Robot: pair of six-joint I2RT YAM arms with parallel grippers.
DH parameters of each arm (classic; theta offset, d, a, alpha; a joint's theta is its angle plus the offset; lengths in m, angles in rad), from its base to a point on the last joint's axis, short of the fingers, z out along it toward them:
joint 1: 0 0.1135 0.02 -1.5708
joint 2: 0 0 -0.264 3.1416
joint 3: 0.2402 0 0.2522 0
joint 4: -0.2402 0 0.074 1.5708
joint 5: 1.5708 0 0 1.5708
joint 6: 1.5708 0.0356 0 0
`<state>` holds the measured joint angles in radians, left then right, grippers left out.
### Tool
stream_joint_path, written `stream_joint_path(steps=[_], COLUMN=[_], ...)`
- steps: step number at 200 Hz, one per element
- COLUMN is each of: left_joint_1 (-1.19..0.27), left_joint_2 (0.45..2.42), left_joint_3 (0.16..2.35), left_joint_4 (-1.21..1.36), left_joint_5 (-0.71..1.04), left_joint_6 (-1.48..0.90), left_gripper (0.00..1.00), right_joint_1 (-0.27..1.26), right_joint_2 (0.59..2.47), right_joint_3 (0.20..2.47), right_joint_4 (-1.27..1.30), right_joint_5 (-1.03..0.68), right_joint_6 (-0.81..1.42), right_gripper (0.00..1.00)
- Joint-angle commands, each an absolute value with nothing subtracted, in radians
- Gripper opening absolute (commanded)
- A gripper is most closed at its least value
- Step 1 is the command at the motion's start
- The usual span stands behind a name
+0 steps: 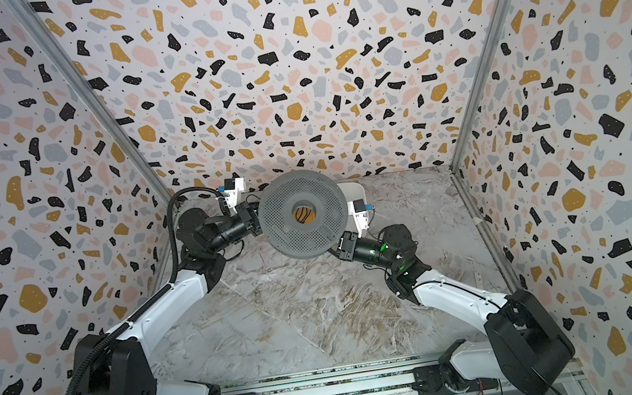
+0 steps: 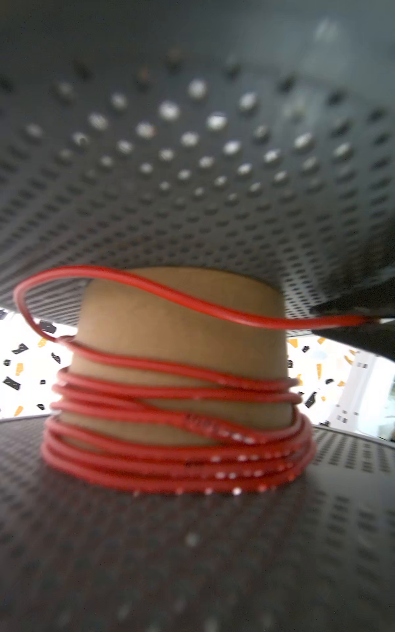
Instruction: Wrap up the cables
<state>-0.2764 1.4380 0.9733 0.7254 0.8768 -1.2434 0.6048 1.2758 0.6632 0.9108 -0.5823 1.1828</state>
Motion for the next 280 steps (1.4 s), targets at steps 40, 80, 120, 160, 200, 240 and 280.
stream_joint_path(steps=[40,80,120,160,200,240,280], left_joint_1=[-0.278,-0.276,-0.277,-0.277,-0.275,-0.273,-0.266], left_joint_2=[1.454,1.463,1.474,1.478,1.487,1.493,1.526], left_joint_3=[0.949,0.932,0.912,0.920,0.926,0.937,0.942], left_joint_4=[0.929,0.987,1.039,1.046,1.056,1.058,1.132], left_joint_5=[0.824,0.802,0.789,0.796,0.801,0.816,0.826], left_joint_6=[-1.374,-1.426,-1.476,-1.486,-1.497,-1.502,-1.564], left_gripper=[0.00,0.00,0.00,0.00,0.00,0.00,0.00], right_joint_1=[0.690,0.765,0.814,0.819,0.816,0.807,0.797], right_joint_2=[1.322,1.354,1.375,1.368,1.379,1.334,1.249], right_joint_3=[0.677,0.683,0.681,0.697,0.722,0.707,0.656], right_joint_4=[1.081,1.093,1.080,0.991,0.935,0.884,0.812], right_joint_5=[-0.269,-0.167,-0.071,-0.030,-0.067,-0.098,-0.101], right_joint_6=[1.202,1.218,1.235,1.180,1.147,1.122,1.117], right_gripper=[0.00,0.00,0.05,0.16,0.29,0.45,0.52])
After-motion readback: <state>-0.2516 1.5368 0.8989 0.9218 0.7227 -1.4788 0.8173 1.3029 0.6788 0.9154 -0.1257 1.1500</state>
